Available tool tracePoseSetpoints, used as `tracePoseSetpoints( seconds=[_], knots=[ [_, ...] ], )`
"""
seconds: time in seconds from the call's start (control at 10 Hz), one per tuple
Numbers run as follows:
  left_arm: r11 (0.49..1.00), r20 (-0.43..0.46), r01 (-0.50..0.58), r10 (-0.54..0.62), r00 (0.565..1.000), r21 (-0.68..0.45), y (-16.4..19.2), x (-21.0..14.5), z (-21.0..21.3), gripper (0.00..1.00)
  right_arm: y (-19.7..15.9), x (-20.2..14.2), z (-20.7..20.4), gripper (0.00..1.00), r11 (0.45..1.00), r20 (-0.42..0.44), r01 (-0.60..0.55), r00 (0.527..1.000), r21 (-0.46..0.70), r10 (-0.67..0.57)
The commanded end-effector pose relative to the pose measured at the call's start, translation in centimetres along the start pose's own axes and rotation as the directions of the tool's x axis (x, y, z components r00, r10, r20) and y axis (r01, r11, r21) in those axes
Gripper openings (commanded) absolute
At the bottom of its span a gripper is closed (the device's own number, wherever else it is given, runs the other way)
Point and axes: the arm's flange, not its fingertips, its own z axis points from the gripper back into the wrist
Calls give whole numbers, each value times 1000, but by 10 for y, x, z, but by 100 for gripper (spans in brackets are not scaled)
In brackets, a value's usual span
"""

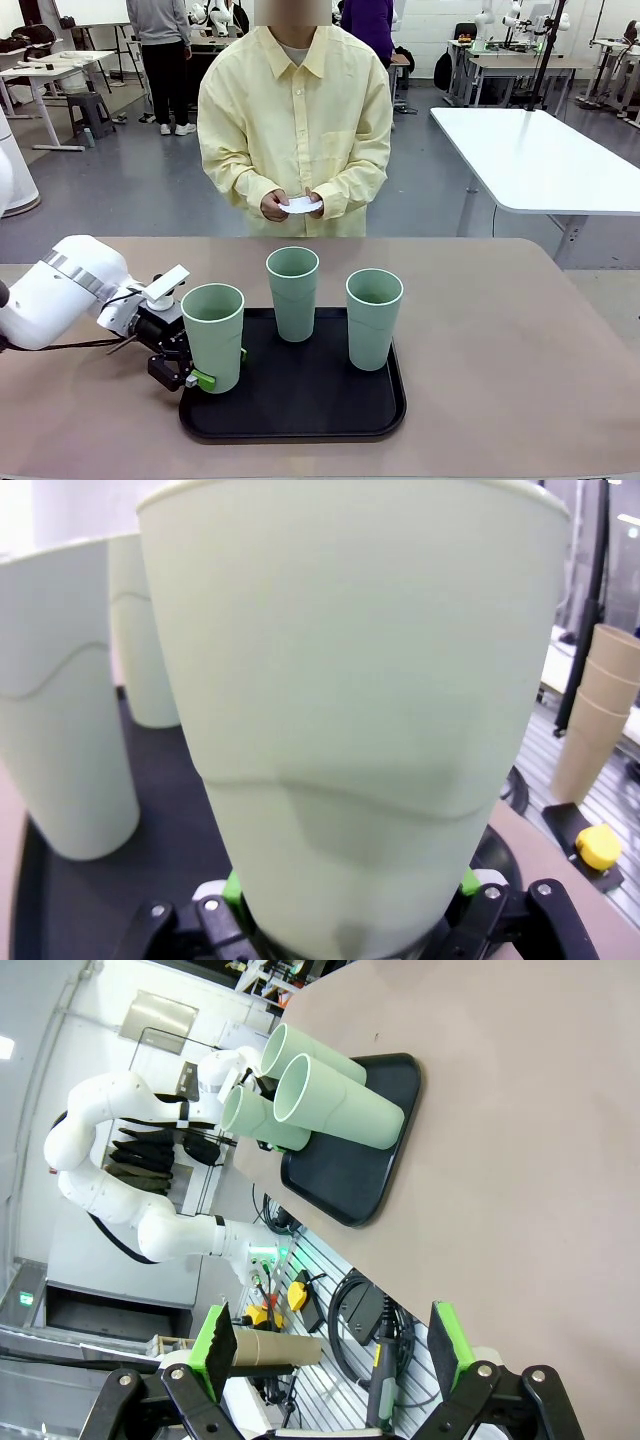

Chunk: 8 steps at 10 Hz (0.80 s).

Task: Place coasters on the table and set cups on them.
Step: Pick up one Reusable plastic cup and place it on a coaster set by the human.

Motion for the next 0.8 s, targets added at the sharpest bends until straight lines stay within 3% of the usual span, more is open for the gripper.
tracePoseSetpoints(
  seconds=[0.0, 0.3, 0.6, 0.7],
  knots=[
    [989, 37, 14, -20, 999, 148, -40, 56, 32, 17, 0, 0, 0, 100, 1000, 3, 1, 1000, 7, -1],
    [948, 74, 40, -67, 995, 317, -87, 136, 110, 17, 0, 0, 0, 100, 1000, 3, 1, 1000, 7, -1],
    [926, 129, -59, 11, 992, 374, -110, 152, 155, 17, 0, 0, 0, 100, 1000, 3, 1, 1000, 7, -1],
    [933, 87, 20, -54, 995, 358, -102, 155, 144, 17, 0, 0, 0, 100, 1000, 3, 1, 1000, 7, -1]
  ],
)
